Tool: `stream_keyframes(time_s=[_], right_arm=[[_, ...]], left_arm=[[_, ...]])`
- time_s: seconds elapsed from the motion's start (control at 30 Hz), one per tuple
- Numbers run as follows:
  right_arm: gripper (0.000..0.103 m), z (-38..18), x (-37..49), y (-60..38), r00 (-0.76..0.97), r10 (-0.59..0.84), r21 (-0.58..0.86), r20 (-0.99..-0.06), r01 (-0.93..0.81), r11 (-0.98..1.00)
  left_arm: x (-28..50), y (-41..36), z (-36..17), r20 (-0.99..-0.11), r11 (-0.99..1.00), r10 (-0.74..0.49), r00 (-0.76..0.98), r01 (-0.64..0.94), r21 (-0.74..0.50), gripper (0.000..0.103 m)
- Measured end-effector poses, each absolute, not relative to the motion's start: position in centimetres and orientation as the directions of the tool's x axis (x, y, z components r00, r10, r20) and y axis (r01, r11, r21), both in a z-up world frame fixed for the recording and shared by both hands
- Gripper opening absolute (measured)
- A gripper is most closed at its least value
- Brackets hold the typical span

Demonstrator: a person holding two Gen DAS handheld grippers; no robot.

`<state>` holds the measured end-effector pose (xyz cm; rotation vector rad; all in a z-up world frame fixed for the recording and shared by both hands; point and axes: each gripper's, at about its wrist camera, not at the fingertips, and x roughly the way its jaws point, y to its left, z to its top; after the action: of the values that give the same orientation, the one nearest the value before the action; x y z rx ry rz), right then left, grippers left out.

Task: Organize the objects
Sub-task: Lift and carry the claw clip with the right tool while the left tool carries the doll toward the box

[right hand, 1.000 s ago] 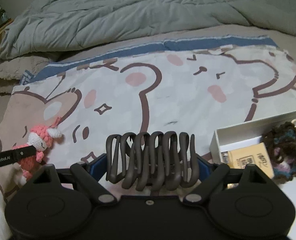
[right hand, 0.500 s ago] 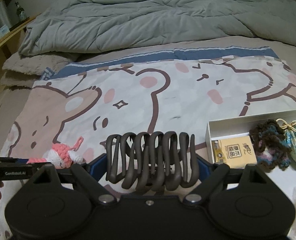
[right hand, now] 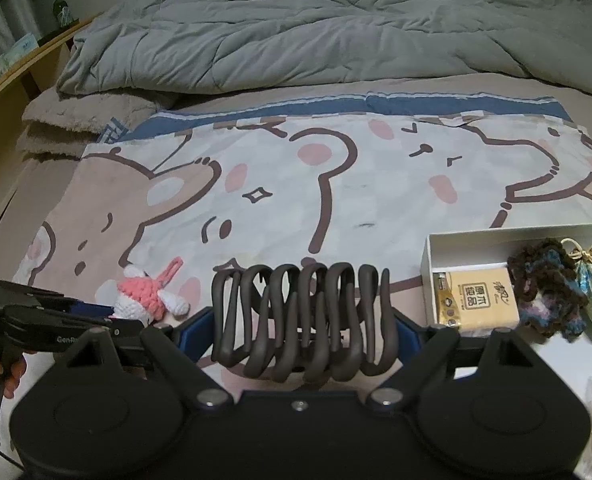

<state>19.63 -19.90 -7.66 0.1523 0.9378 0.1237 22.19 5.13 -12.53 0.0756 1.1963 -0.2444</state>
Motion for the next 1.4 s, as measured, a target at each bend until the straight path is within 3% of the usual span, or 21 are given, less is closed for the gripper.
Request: stream_keyframes(time_s=[0.27, 0.67, 1.4], right_arm=[[0.089, -7.8, 19.5, -20.6, 0.586, 0.159, 0.172, -0.795, -0.034, 0.984], [0.089, -4.3, 17.2, -21.0, 0.657, 0.163, 0.160, -0.736, -0.065, 0.985], [0.089, 0.9, 10.8, -22.9, 0.749, 0.174, 0.156, -0.639, -0.095, 0.983]], left_arm=[[21.6, 5.2, -11.2, -0.900, 0.978, -0.121, 0.419, 0.203, -0.036, 0.036], [18.5, 4.9, -4.7, -0.792, 0.981, -0.190, 0.580, 0.150, -0.126, 0.035], [11.7, -1.1, 0.5, -0.648, 0.938, -0.343, 0.680, 0.292, -0.190, 0.035]])
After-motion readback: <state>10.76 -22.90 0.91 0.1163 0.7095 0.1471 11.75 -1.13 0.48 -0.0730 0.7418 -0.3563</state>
